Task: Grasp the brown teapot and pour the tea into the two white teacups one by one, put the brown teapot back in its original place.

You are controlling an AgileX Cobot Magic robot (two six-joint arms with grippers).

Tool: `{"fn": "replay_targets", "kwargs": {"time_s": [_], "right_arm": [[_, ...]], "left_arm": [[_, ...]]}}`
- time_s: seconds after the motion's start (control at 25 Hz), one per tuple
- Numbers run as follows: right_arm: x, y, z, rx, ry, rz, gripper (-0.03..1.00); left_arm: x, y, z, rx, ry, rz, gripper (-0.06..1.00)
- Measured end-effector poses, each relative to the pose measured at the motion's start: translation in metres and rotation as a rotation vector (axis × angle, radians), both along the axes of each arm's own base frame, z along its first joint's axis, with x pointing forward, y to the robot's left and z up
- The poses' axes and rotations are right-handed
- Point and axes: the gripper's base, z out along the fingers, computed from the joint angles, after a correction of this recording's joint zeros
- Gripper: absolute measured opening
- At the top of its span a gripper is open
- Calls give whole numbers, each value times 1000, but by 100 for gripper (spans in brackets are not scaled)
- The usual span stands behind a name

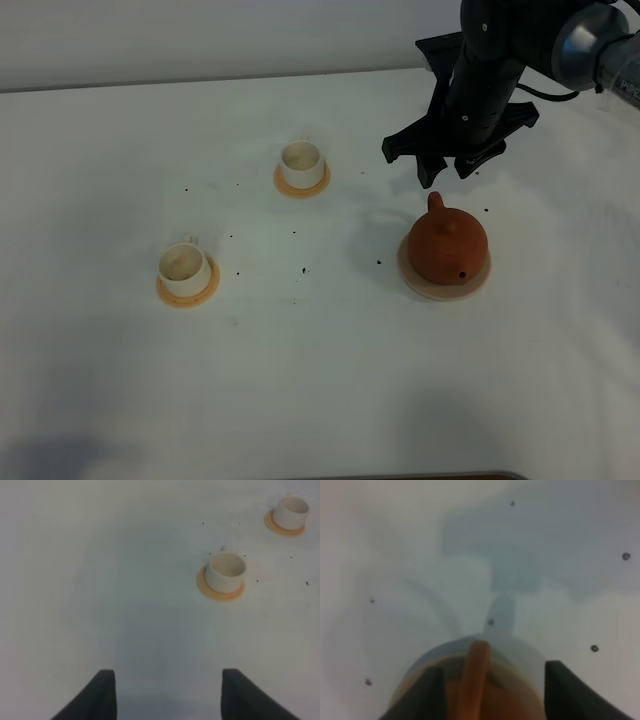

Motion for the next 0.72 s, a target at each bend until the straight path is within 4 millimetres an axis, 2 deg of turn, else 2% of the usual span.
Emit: {"fn": "replay_targets", "kwargs": {"time_s": [0.2, 0.72], "right_arm": [[2, 2, -17, -5, 31, -9, 43], [0, 6, -21, 21, 66, -32, 43]], "left_arm": [[0, 0, 0, 0, 0, 0, 47], [0, 0, 0, 0, 0, 0, 47]]}}
